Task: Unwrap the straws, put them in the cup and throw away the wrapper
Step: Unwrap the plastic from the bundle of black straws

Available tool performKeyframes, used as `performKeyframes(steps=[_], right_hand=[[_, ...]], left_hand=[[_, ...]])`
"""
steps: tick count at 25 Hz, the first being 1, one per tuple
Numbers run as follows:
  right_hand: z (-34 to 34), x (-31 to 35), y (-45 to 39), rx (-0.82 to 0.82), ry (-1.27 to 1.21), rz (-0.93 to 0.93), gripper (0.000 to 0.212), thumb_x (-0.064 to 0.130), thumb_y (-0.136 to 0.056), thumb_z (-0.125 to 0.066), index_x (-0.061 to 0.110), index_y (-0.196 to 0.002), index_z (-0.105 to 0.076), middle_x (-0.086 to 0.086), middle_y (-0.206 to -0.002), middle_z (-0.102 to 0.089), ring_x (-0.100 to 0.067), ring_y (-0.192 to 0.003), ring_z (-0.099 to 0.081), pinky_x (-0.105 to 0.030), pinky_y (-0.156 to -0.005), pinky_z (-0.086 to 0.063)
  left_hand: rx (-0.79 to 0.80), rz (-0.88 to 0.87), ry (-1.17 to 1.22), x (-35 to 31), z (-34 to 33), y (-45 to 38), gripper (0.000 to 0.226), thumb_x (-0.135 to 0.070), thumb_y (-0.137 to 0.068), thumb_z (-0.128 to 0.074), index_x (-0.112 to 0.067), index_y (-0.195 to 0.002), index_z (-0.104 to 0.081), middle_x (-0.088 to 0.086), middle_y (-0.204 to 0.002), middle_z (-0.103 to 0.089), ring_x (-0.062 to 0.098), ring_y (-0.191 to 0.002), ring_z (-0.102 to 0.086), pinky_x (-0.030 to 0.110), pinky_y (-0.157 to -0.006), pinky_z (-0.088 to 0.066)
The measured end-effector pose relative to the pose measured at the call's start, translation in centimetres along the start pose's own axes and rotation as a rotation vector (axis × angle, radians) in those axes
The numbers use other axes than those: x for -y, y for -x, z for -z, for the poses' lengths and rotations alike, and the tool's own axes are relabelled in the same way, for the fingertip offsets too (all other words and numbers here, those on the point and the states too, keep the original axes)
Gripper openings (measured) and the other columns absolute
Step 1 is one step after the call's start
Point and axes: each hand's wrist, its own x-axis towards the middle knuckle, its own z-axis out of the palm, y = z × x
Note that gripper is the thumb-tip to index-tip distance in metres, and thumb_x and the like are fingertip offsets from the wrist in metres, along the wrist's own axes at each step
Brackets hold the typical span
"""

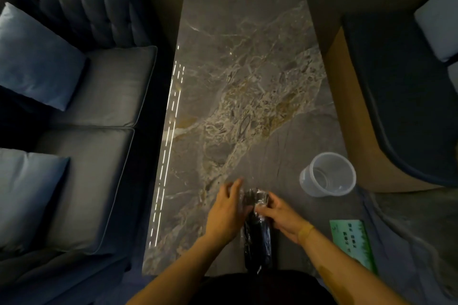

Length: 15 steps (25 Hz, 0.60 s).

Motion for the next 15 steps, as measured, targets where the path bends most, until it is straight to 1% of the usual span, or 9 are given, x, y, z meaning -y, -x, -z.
performKeyframes(steps=[2, 3, 4, 6, 8, 11, 12, 13, 15], right_hand=[[0.0, -0.6, 0.0, -0.029, -0.024, -0.006, 0.04, -0.001, -0.09, -0.058, 0.007, -0.129, -0.053, -0.019, -0.126, -0.063, -0.031, -0.118, -0.059, -0.047, -0.106, -0.045], [0.1, -0.8, 0.0, -0.037, -0.022, -0.006, 0.04, 0.001, -0.09, -0.058, 0.008, -0.129, -0.054, -0.017, -0.126, -0.064, -0.03, -0.118, -0.06, -0.047, -0.105, -0.046], [0.2, -1.1, 0.1, -0.035, -0.018, -0.013, 0.04, 0.003, -0.09, -0.059, 0.009, -0.129, -0.054, -0.016, -0.125, -0.065, -0.029, -0.117, -0.06, -0.047, -0.104, -0.047], [0.5, -1.5, 0.4, 0.012, -0.023, -0.04, 0.047, -0.002, -0.086, -0.064, 0.012, -0.13, -0.053, -0.014, -0.124, -0.066, -0.026, -0.115, -0.062, -0.044, -0.101, -0.05], [0.9, -1.7, 0.6, 0.087, -0.014, -0.068, 0.062, -0.015, -0.076, -0.065, 0.015, -0.13, -0.052, -0.014, -0.124, -0.066, -0.025, -0.113, -0.063, -0.039, -0.095, -0.054], [1.3, -1.6, 0.7, 0.15, 0.036, -0.065, 0.079, -0.027, -0.068, -0.059, 0.016, -0.133, -0.047, -0.017, -0.127, -0.062, -0.031, -0.12, -0.058, -0.047, -0.1, -0.049], [1.3, -1.6, 0.7, 0.142, 0.066, -0.053, 0.08, -0.028, -0.067, -0.059, 0.014, -0.134, -0.046, -0.017, -0.128, -0.062, -0.031, -0.12, -0.057, -0.048, -0.101, -0.048], [1.3, -1.5, 0.7, 0.124, 0.1, -0.041, 0.079, -0.026, -0.067, -0.061, 0.013, -0.134, -0.046, -0.017, -0.127, -0.062, -0.03, -0.12, -0.058, -0.045, -0.1, -0.049], [1.0, -1.4, 0.7, 0.079, 0.145, -0.006, 0.068, -0.016, -0.073, -0.067, 0.013, -0.131, -0.05, -0.011, -0.124, -0.065, -0.023, -0.117, -0.06, -0.032, -0.095, -0.052]], left_hand=[[-0.023, -0.279, -0.236, 0.4, -0.6, 0.5, 0.065, -0.05, -0.082, -0.059, -0.034, -0.139, -0.033, 0.002, -0.143, -0.039, 0.024, -0.123, -0.049, 0.039, -0.089, -0.05], [0.006, -0.36, -0.311, 0.5, -0.7, 0.6, 0.065, -0.054, -0.081, -0.056, -0.035, -0.139, -0.034, 0.003, -0.146, -0.039, 0.026, -0.127, -0.045, 0.04, -0.091, -0.048], [0.038, -0.392, -0.36, 0.7, -0.8, 0.7, 0.068, -0.058, -0.079, -0.054, -0.035, -0.139, -0.034, 0.003, -0.148, -0.038, 0.027, -0.131, -0.042, 0.041, -0.094, -0.046], [0.06, -0.391, -0.397, 0.8, -0.8, 0.7, 0.071, -0.063, -0.076, -0.053, -0.035, -0.139, -0.035, 0.002, -0.148, -0.039, 0.027, -0.132, -0.041, 0.042, -0.098, -0.043], [0.023, -0.398, -0.397, 0.8, -0.9, 0.6, 0.068, -0.062, -0.077, -0.055, -0.032, -0.136, -0.038, 0.003, -0.144, -0.044, 0.026, -0.127, -0.046, 0.041, -0.095, -0.046], [-0.078, -0.438, -0.437, 0.7, -0.5, 0.2, 0.057, -0.055, -0.082, -0.056, -0.029, -0.132, -0.045, 0.002, -0.134, -0.053, 0.025, -0.116, -0.055, 0.038, -0.088, -0.05], [-0.112, -0.455, -0.46, 0.7, -0.4, 0.1, 0.054, -0.053, -0.084, -0.055, -0.028, -0.13, -0.047, 0.002, -0.132, -0.055, 0.025, -0.113, -0.057, 0.037, -0.086, -0.051], [-0.136, -0.468, -0.489, 0.7, -0.3, 0.0, 0.051, -0.051, -0.085, -0.055, -0.027, -0.129, -0.05, 0.002, -0.129, -0.057, 0.025, -0.111, -0.058, 0.036, -0.085, -0.051], [-0.184, -0.486, -0.514, 0.5, 0.1, 0.0, 0.047, -0.047, -0.084, -0.057, -0.026, -0.127, -0.054, 0.003, -0.126, -0.059, 0.027, -0.11, -0.058, 0.037, -0.083, -0.051]])
